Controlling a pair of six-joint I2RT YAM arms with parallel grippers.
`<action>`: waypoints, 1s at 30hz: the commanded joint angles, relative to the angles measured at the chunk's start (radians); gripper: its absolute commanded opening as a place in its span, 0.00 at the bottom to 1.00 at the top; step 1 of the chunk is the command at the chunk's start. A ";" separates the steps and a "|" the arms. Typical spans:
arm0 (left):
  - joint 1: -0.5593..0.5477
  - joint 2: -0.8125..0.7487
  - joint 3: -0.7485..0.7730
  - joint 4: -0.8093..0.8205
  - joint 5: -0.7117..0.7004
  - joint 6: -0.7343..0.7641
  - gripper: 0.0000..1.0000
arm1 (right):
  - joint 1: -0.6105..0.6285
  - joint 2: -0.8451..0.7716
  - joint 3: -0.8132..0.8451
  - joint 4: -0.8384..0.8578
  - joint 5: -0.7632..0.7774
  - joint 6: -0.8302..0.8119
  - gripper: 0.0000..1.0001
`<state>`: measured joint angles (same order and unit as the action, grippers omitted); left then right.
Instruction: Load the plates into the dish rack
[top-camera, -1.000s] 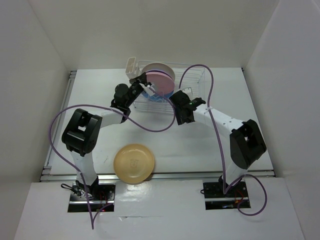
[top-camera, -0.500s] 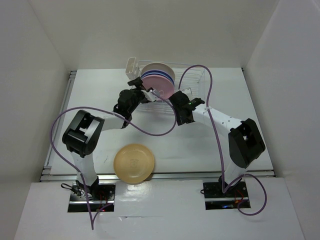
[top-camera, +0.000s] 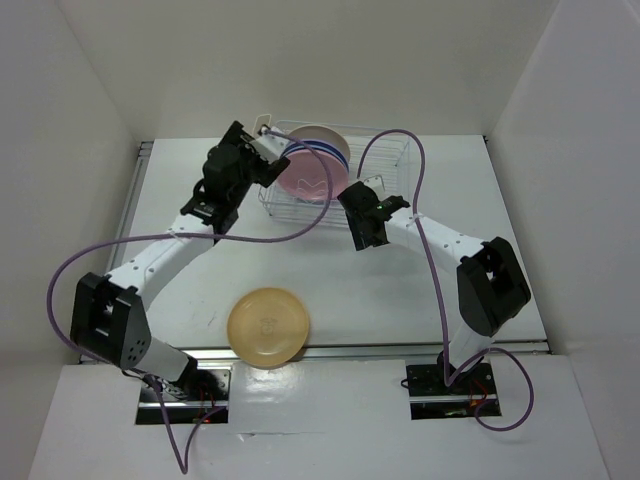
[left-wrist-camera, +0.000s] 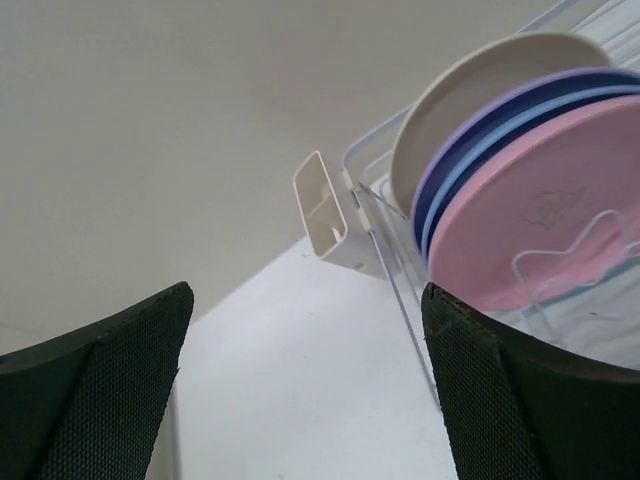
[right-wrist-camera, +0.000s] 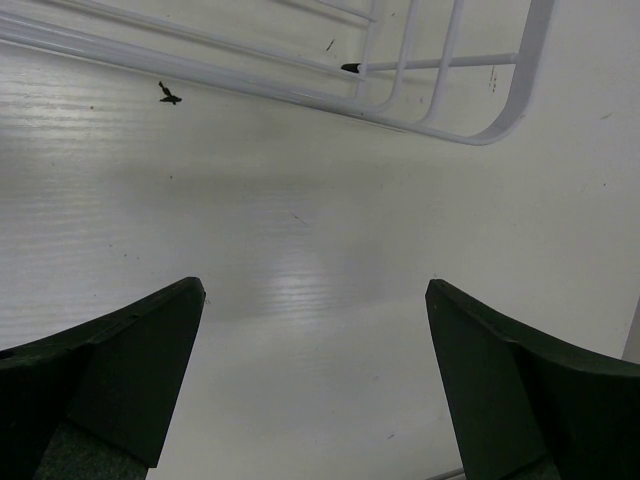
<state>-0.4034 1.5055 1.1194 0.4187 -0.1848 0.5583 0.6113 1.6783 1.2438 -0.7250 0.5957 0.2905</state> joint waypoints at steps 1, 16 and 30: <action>0.049 -0.047 0.101 -0.461 0.030 -0.265 1.00 | 0.010 -0.037 0.020 0.022 0.041 0.004 1.00; 0.304 0.110 0.166 -1.417 0.438 -0.623 0.87 | 0.010 -0.080 -0.010 0.036 -0.028 0.004 1.00; 0.178 -0.019 -0.122 -1.448 0.885 -0.638 0.78 | 0.010 -0.109 -0.030 0.058 -0.066 0.004 1.00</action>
<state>-0.2226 1.5055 1.0744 -0.9863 0.6624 -0.0212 0.6113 1.6302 1.2175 -0.7017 0.5381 0.2905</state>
